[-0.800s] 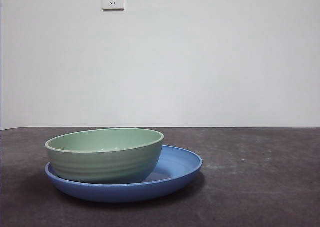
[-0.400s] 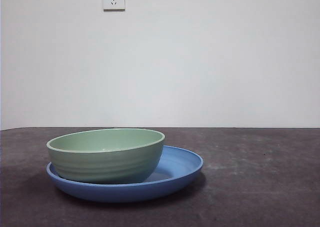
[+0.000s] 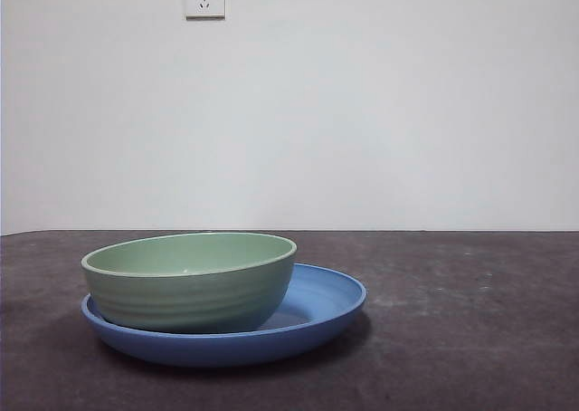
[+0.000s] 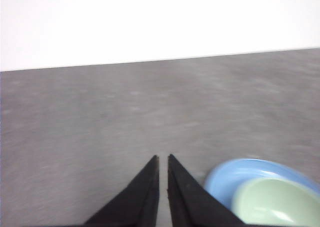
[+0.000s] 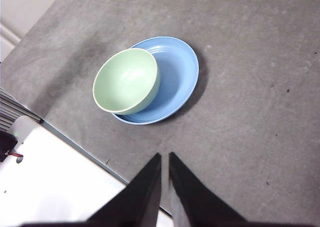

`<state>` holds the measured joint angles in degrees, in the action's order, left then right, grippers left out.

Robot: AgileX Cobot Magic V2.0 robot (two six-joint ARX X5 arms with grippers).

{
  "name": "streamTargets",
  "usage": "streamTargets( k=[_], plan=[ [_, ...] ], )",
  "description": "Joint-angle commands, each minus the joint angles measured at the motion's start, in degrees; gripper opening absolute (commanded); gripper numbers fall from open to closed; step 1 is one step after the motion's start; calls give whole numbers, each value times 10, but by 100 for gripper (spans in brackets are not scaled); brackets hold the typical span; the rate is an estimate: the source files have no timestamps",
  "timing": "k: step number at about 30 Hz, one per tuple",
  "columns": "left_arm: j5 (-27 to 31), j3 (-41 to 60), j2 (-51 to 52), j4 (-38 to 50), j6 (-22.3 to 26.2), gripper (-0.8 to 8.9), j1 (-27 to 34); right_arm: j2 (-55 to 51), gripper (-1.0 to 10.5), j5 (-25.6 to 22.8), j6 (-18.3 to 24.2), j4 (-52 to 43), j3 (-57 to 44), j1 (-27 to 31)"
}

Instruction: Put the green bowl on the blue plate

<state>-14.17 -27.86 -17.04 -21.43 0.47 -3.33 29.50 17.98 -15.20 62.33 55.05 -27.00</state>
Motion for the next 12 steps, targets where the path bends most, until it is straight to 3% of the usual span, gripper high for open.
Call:
streamTargets(
  k=[1, 5, 12],
  plan=[
    [26, 103, 21, 106, -46, 28, 14, 3, 21, 0, 7, -6, 10, -3],
    [87, 210, 71, 159, -81, 28, 26, 3, 21, 0, 7, -6, 10, -3],
    [93, 272, 139, 138, -68, 28, 26, 3, 21, 0, 7, -6, 10, -3]
  ],
)
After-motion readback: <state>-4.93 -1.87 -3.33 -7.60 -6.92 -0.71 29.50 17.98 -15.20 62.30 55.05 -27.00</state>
